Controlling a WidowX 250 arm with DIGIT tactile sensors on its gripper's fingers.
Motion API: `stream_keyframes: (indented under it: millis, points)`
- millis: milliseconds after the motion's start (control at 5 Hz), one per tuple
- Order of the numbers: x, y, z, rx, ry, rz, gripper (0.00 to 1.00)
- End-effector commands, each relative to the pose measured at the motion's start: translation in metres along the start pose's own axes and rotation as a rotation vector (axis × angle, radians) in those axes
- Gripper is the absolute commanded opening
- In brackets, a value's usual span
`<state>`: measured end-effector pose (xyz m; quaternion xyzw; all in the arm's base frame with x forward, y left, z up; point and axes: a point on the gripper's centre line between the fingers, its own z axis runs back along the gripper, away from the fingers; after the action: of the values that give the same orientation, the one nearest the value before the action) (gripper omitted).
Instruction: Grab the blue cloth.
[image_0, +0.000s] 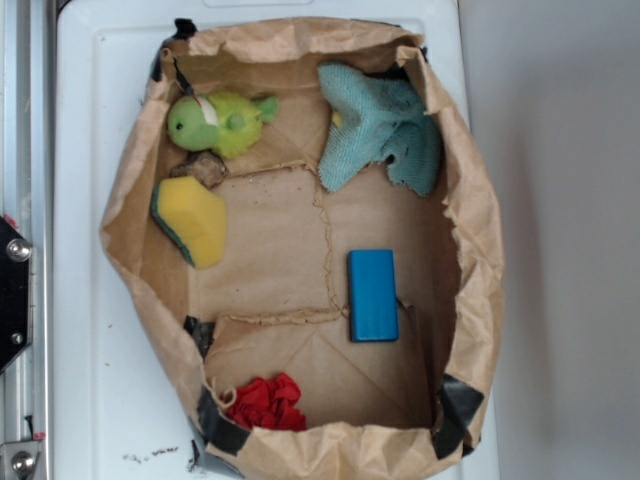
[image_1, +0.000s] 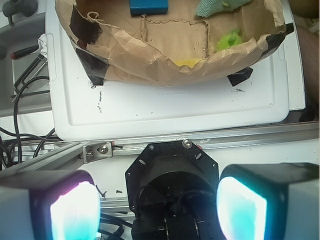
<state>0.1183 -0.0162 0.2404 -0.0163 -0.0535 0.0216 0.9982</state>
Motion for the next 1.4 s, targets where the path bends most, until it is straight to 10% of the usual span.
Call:
stream_keyframes:
  millis: [0,400,1200]
  points:
    - [0.000,0.000,0.000,0.000,0.000,0.000,1.00]
    - [0.052,0.005,-0.033,-0.004,-0.130,0.085,1.00]
    - [0.150,0.019,-0.073,-0.029,-0.187,0.267,1.00]
